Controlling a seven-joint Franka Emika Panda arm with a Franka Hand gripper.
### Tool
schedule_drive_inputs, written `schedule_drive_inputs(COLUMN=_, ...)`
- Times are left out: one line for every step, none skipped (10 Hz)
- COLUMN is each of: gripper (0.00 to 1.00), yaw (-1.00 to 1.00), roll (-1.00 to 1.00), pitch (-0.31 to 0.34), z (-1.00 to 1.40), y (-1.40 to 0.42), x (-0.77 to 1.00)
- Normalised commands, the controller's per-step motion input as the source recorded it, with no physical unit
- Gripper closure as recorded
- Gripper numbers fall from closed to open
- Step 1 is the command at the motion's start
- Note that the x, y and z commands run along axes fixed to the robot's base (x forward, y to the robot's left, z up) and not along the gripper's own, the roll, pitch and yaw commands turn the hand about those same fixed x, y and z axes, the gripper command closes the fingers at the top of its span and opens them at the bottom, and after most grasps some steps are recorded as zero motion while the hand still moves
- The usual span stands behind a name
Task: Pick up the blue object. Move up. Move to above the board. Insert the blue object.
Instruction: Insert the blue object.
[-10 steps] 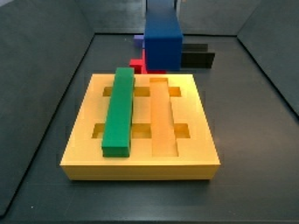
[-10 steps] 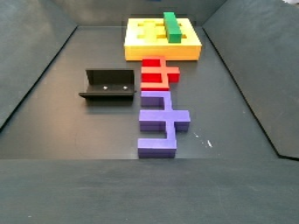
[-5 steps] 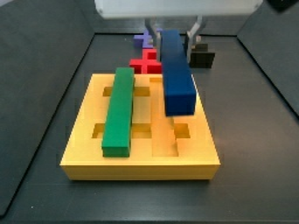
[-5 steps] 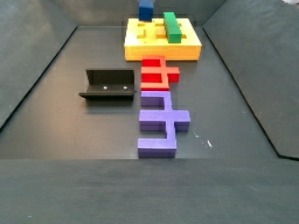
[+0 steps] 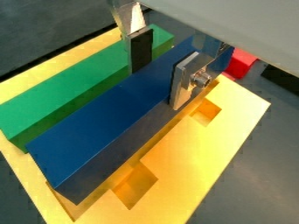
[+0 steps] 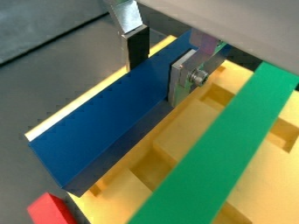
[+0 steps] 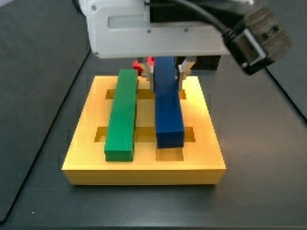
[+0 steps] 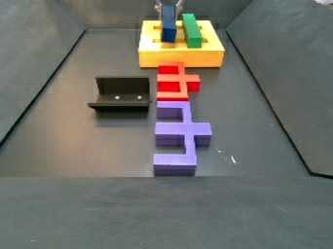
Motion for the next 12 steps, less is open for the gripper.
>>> schedule_drive_inputs(gripper=1.0, yaw=0.0, roll=-0.01, pitch=0.05, z=-0.4, y=-0.14, x=0.27)
schedule_drive_inputs(gripper=1.0, yaw=-0.06, roll=0.0, pitch=0.066, z=-0.41, y=-0.07, x=0.19)
schedule_drive_inputs(gripper=1.0, yaw=-0.1, roll=0.07, pitch=0.107, z=-0.35, y=-0.08, x=0.22)
schedule_drive_inputs(gripper=1.0, yaw=-0.13, roll=0.13, pitch=0.087, z=-0.29, y=0.0, x=0.04)
schedule_drive_inputs(gripper=1.0, yaw=-0.03, roll=0.14, pitch=0.083, z=-0.19, y=-0.11, x=0.0)
schedule_drive_inputs(gripper=1.0, yaw=-0.02, roll=0.13, pitch=0.076, z=-0.16, y=-0.12, x=-0.1)
schedule_drive_inputs(gripper=1.0, yaw=-0.04, roll=0.13, pitch=0.059, z=-0.13, y=-0.16, x=-0.25)
schedule_drive_inputs(gripper=1.0, yaw=-0.05, roll=0.11, pitch=0.053, z=-0.15, y=-0.19, x=-0.25)
schedule_drive_inputs(gripper=1.0, yaw=-0.06, roll=0.09, pitch=0.034, z=-0.23, y=-0.16, x=-0.1)
schedule_drive_inputs(gripper=1.0, yaw=-0.07, roll=0.09, pitch=0.036, z=-0.29, y=-0.15, x=0.0)
schedule_drive_inputs(gripper=1.0, yaw=-0.12, roll=0.06, pitch=0.056, z=-0.39, y=-0.05, x=0.0)
schedule_drive_inputs(gripper=1.0, yaw=-0.11, roll=0.03, pitch=0.039, z=-0.33, y=-0.01, x=0.0)
